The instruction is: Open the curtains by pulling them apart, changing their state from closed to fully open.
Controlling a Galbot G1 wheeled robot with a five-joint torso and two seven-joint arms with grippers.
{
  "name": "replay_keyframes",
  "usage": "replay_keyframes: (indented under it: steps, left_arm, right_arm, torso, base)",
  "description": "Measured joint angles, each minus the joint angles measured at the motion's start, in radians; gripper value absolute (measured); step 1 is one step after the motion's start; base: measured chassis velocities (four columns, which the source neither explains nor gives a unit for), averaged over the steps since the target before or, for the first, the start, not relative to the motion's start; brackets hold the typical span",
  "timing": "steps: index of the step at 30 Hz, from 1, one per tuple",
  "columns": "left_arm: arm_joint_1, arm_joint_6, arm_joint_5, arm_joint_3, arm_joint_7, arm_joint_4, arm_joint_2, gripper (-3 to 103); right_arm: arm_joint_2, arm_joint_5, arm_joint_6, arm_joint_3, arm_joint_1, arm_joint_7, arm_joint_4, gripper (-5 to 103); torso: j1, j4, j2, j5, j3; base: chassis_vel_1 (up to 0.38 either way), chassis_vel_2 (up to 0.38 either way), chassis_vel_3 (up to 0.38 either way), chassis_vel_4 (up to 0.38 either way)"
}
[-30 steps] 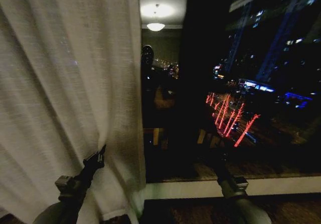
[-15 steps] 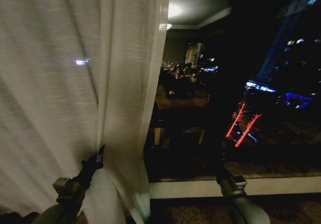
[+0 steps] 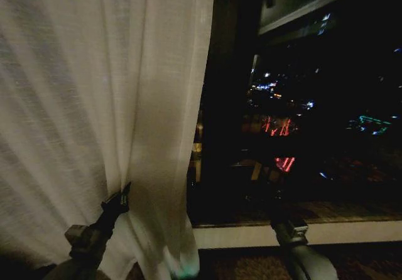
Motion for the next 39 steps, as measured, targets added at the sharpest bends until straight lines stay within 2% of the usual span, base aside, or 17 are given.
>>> replay_keyframes:
  steps: [18,25,27,30,32,33,35,37,39]
  left_arm:
    - [0.010,-0.002,0.011,0.001,-0.001,-0.009,-0.024,0]
    - [0.011,-0.002,0.011,-0.007,-0.010,-0.022,-0.044,0]
    - [0.010,-0.002,0.010,-0.018,-0.036,-0.029,-0.055,0]
    - [0.006,-0.002,0.009,-0.033,-0.066,-0.030,-0.057,0]
    - [-0.002,-0.002,-0.010,-0.096,-0.113,-0.032,-0.061,0]
    - [-0.002,-0.002,-0.024,-0.132,-0.122,-0.034,-0.063,0]
    - [-0.002,-0.001,-0.030,-0.147,-0.124,-0.034,-0.064,0]
    - [0.001,-0.001,-0.074,-0.255,-0.142,-0.034,-0.057,0]
    - [0.001,-0.001,-0.085,-0.282,-0.150,-0.032,-0.054,0]
  right_arm:
    - [-0.009,0.000,0.001,-0.014,0.012,-0.013,-0.017,100]
    - [-0.010,0.000,0.001,-0.014,0.012,-0.019,-0.023,100]
    - [-0.011,0.000,0.001,-0.015,0.015,-0.020,-0.029,100]
    - [-0.012,0.000,0.002,-0.016,0.016,-0.024,-0.032,100]
    - [-0.016,0.000,0.008,-0.023,0.025,-0.033,-0.042,100]
    - [-0.018,0.000,0.010,-0.027,0.030,-0.035,-0.047,100]
    - [-0.020,0.000,0.011,-0.029,0.032,-0.035,-0.049,100]
    - [-0.026,0.000,0.016,-0.039,0.044,-0.042,-0.060,100]
    - [-0.027,0.001,0.018,-0.043,0.047,-0.043,-0.064,100]
  torso:
    - [0.000,0.0002,0.000,-0.0004,0.000]
    - [0.000,0.0000,0.000,-0.0003,0.000]
    - [0.000,-0.0003,0.000,0.0010,0.000]
    - [0.000,-0.0001,0.000,0.0008,0.000]
    - [0.000,-0.0002,0.000,0.0003,0.000]
    - [0.000,-0.0001,0.000,0.0003,0.000]
    - [0.000,0.0000,0.000,0.0001,0.000]
    - [0.000,0.0005,0.000,-0.0011,0.000]
    - [0.000,0.0003,0.000,-0.0008,0.000]
  base:
    - [0.319,0.336,-0.329,-0.327]
    - [0.068,0.054,-0.047,-0.058]
    - [-0.021,-0.019,0.014,0.028]
    - [-0.056,-0.035,0.028,0.060]
    - [-0.015,-0.017,0.040,0.009]
    - [0.000,0.000,0.000,0.000]
    - [0.000,0.000,0.000,0.000]
    - [0.000,0.000,0.000,0.000]
    - [0.000,0.000,0.000,0.000]
